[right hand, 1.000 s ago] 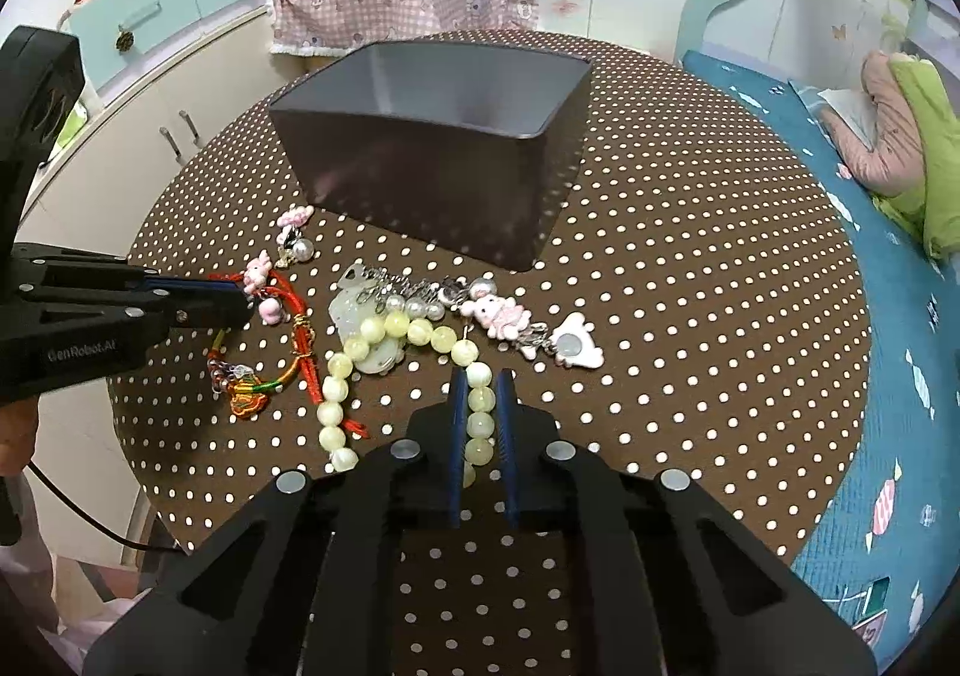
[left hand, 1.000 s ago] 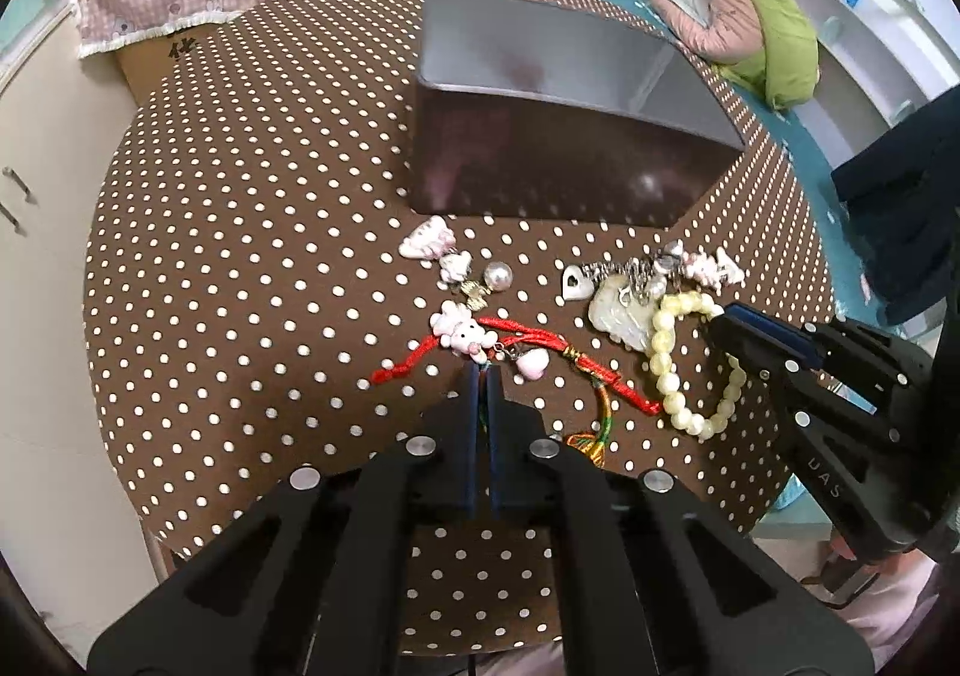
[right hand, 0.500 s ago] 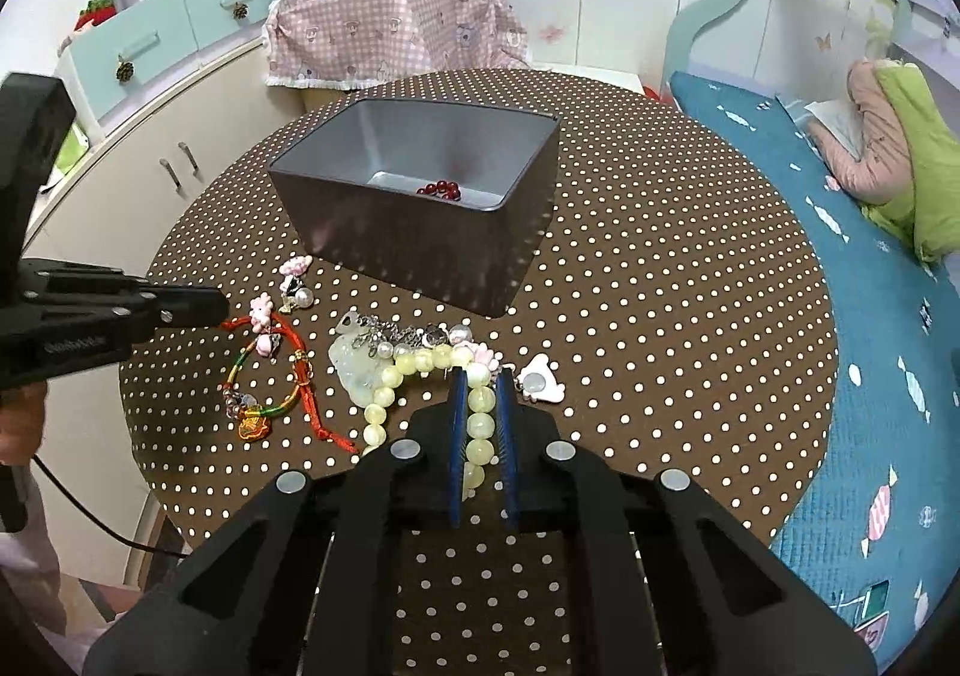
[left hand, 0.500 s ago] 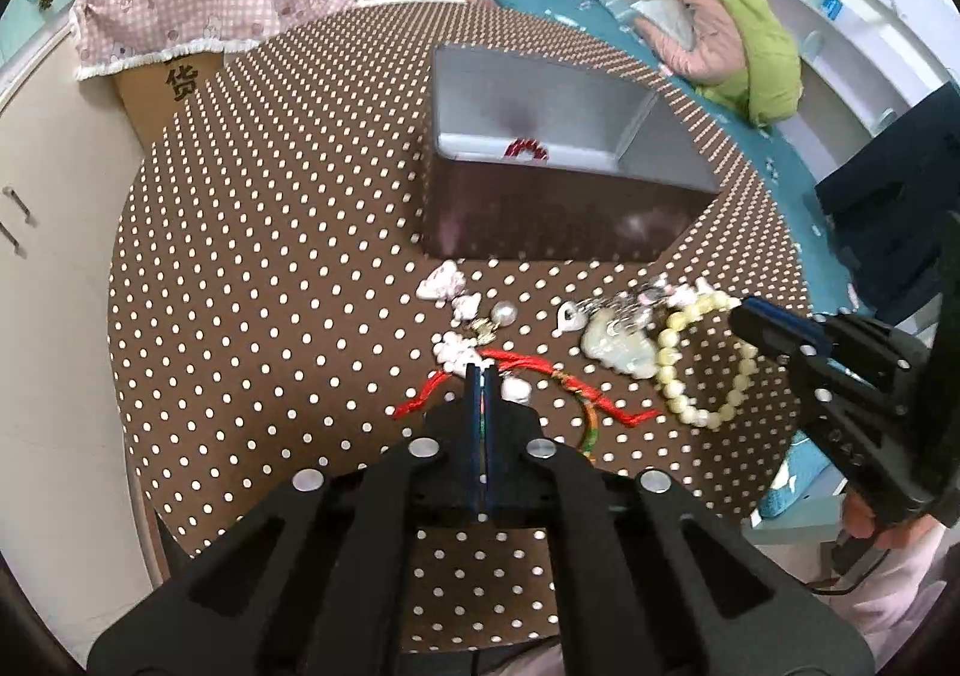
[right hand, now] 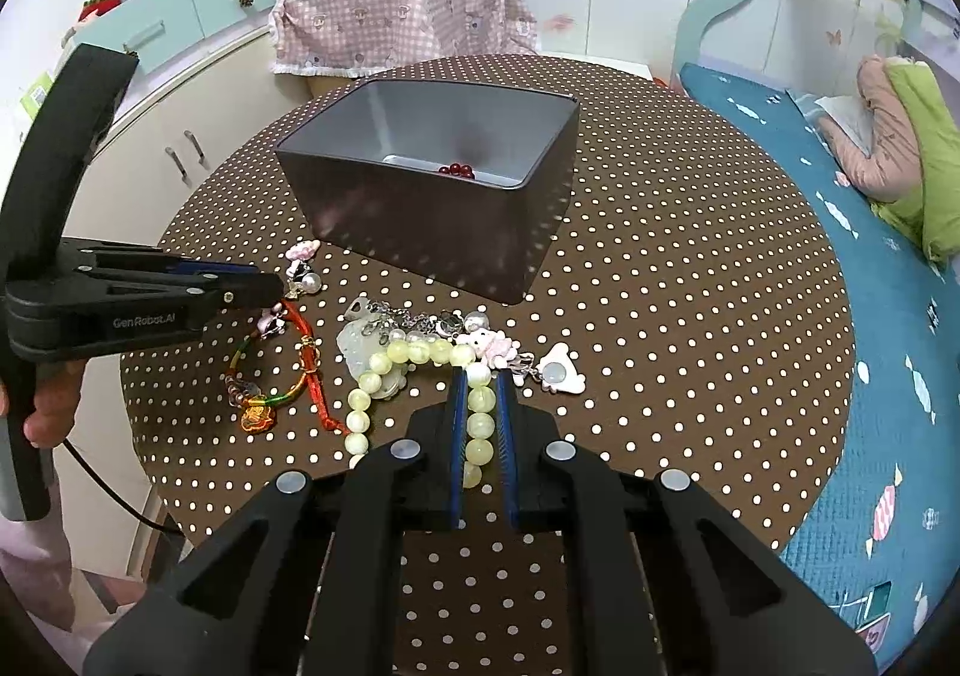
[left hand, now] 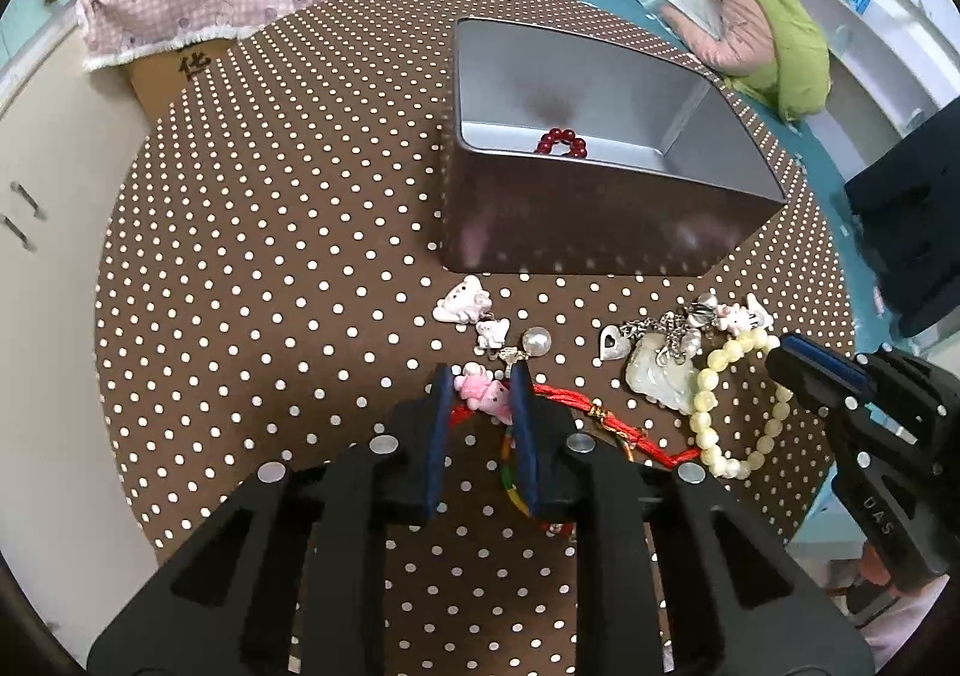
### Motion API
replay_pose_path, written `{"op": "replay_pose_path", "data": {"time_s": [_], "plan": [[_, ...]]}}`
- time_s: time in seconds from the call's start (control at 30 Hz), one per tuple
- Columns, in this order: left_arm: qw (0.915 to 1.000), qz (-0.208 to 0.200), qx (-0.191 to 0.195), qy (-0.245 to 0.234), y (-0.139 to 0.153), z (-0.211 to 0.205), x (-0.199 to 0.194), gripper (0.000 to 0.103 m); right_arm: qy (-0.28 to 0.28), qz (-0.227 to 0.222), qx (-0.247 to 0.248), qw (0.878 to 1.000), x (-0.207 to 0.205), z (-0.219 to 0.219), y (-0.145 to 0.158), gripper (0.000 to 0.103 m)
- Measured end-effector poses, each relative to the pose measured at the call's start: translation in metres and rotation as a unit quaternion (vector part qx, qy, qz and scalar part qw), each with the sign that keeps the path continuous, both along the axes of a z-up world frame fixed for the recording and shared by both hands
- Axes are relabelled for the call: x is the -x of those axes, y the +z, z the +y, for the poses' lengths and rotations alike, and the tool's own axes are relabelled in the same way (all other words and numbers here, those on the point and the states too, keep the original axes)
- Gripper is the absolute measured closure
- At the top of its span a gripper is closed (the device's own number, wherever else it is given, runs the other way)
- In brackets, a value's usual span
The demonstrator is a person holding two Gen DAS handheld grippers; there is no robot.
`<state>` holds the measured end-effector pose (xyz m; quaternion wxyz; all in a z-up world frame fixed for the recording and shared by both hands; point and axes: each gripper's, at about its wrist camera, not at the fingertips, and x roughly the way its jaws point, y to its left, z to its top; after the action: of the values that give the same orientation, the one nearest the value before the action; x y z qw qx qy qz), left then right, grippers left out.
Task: Organize jewelry
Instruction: 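Grasp the pink bunny charm with the left tool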
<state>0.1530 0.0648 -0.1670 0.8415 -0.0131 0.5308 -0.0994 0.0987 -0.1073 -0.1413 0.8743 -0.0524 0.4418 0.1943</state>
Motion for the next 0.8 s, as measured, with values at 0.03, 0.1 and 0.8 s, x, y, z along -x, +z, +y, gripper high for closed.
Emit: {"op": "replay_pose_path", "data": {"time_s": [0.03,0.1,0.8], "plan": [[1.0,-0.001,0.002,0.0,0.0,0.0,0.0,0.085,-0.001,0.0,0.0,1.0,0.0,0.0,0.0,0.095],[1.0,-0.001,0.008,0.003,0.001,0.002,0.001,0.085,-0.001,0.0,-0.001,1.0,-0.001,0.0,0.0,0.095],[0.9999,0.004,-0.01,-0.006,0.0,0.002,0.007,0.081,-0.003,-0.004,-0.005,1.0,0.002,-0.001,0.001,0.094]]}}
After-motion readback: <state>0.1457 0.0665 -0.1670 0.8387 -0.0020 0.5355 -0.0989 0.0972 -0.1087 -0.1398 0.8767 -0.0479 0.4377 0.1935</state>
